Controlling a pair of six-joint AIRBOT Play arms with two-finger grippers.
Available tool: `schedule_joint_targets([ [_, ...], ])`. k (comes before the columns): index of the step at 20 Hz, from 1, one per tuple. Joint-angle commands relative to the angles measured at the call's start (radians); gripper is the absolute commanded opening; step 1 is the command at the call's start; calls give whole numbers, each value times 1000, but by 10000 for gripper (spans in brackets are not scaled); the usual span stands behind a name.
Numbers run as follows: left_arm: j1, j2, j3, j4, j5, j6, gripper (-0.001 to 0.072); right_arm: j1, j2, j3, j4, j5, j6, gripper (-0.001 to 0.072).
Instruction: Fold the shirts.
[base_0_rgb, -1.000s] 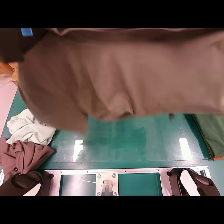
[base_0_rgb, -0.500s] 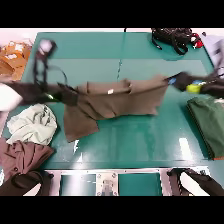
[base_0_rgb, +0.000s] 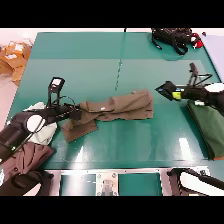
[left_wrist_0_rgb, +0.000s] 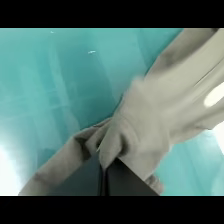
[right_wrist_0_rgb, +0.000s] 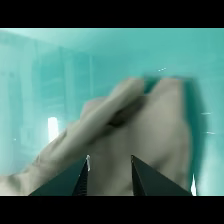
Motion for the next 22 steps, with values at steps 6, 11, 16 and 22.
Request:
schedule_joint_targets([
  [6, 0, 0, -16, 27, 31, 0, 24, -152, 13, -225, -100, 129, 80, 342],
  [11, 0, 0, -16, 26, 31, 0, 24, 32, -1, -314, -70, -13, 77, 373],
  [16, 0, 0, -16, 26, 29, 0, 24, 119, -83, -241, 6, -94, 70, 177],
  [22, 0, 14, 68, 49, -87, 4, 24, 81, -36, 0, 0, 68, 24, 14],
])
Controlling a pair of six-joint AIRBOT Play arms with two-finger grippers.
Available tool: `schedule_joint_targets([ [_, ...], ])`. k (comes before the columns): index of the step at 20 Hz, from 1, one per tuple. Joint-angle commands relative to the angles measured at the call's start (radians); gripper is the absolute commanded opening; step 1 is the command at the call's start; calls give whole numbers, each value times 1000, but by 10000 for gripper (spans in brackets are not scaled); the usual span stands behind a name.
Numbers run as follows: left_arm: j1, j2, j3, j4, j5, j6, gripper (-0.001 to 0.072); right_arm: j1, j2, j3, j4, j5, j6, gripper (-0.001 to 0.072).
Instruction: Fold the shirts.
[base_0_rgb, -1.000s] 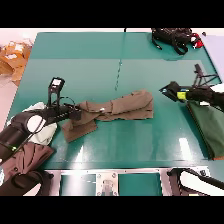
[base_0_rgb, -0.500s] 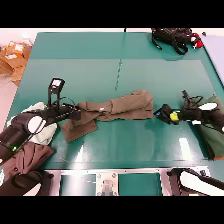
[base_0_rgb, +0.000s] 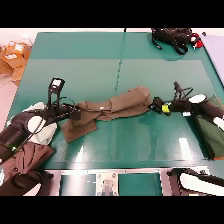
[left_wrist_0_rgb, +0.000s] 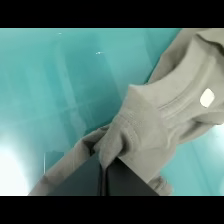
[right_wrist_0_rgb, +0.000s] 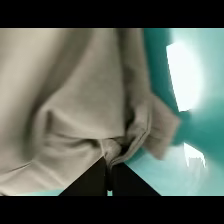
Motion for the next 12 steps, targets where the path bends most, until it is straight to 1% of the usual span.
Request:
schedule_joint_targets([
  [1, 0, 10, 130, 32, -155, 13, 24, -42, 72, 187, 5, 143, -21, 14],
  [3, 0, 10, 330, 41, -304, 48, 24, -95, 169, 352, 5, 217, 2, 14],
  [5, 0, 10, 551, 28, -413, 82, 24, -158, 273, 555, 5, 270, 10, 14],
  [9, 0, 10, 948, -26, -562, 136, 24, -280, 415, 882, 4, 284, 36, 14],
  [11, 0, 10, 1107, -46, -616, 140, 24, -336, 446, 1006, 4, 284, 37, 14],
  [12, 0, 10, 1177, -54, -641, 139, 24, -360, 450, 1056, 1, 283, 55, 14],
])
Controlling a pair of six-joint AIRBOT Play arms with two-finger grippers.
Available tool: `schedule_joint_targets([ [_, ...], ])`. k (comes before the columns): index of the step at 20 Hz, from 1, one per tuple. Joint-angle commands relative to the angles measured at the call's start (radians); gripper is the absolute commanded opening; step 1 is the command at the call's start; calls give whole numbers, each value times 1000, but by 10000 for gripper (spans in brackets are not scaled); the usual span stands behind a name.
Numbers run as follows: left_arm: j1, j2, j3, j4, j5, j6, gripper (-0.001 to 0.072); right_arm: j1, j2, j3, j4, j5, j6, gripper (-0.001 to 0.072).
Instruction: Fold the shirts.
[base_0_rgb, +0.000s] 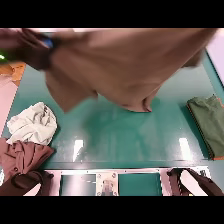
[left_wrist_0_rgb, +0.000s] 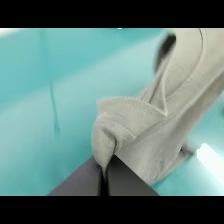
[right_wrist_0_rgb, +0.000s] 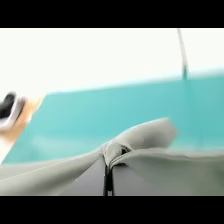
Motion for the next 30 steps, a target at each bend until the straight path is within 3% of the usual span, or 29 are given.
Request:
schedule_joint_targets([
  [1, 0, 0, 276, -46, -134, 20, 24, -98, 53, 228, -5, 4, 48, 14],
  [5, 0, 0, 362, -53, -217, -15, 24, -115, 31, 257, -4, -77, 55, 14],
  [11, 0, 0, 159, 90, -239, -97, 24, 11, -227, 257, 7, -51, 55, 15],
  [16, 0, -45, -230, 175, -96, -153, 24, 286, -532, 257, -135, -48, 59, 14],
  [20, 100, -239, -405, 148, 23, -156, 24, 410, -769, 255, -261, -45, 113, 15],
  [25, 194, -510, -407, 100, 131, -88, 24, 415, -888, 222, -272, -17, 139, 17],
  [27, 194, -580, -407, 68, 172, -60, 25, 363, -876, 222, -284, 50, 191, 125],
  [30, 194, -634, -393, 61, 193, -54, 25, 232, -830, 216, -302, 229, 235, 72],
])
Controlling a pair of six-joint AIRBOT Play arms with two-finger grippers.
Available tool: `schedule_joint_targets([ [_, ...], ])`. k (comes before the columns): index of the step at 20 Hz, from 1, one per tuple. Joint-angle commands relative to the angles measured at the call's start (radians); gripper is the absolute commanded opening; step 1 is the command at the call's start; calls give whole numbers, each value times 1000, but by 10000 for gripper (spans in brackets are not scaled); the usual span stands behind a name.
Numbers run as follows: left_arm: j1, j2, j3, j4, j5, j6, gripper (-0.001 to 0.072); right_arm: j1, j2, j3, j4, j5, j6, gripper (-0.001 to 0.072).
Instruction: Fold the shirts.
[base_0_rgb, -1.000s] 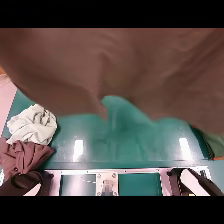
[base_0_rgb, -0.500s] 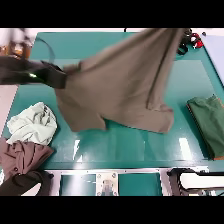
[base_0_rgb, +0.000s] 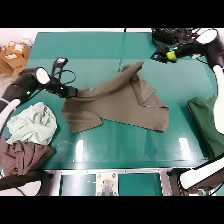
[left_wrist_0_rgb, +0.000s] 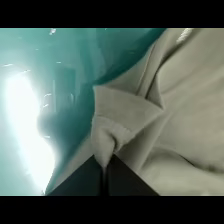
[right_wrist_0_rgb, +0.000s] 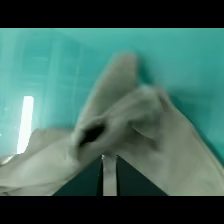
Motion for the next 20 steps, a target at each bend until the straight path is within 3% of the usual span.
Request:
schedule_joint_targets([
  [1, 9, -76, 15, -21, 44, 45, 24, -129, 46, -33, -66, 204, 65, 69],
  [6, 80, -81, 72, -28, 48, 74, 24, -315, 398, -544, -277, 192, 106, 82],
  [7, 105, -83, 77, -36, 48, 74, 24, -360, 484, -689, -288, 166, 122, 207],
  [8, 129, -85, 80, -48, 43, 81, 25, -407, 558, -829, -284, 148, 129, 427],
  [9, 151, -85, 80, -72, 38, 106, 25, -441, 611, -948, -284, 132, 129, 519],
  [11, 179, -85, 80, -135, 23, 153, 27, -473, 669, -1157, -253, 75, 123, 522],
  [13, 181, -85, 80, -169, 22, 179, 28, -466, 673, -1313, -123, -8, 61, 521],
  [14, 181, -85, 80, -192, 18, 191, 162, -452, 670, -1376, -21, -69, 5, 521],
  [15, 181, -85, 80, -210, 18, 203, 381, -439, 664, -1412, 56, -117, -41, 521],
  [20, 222, -85, 114, -191, -24, 204, 363, -375, 604, -1434, 160, -231, -121, 520],
])
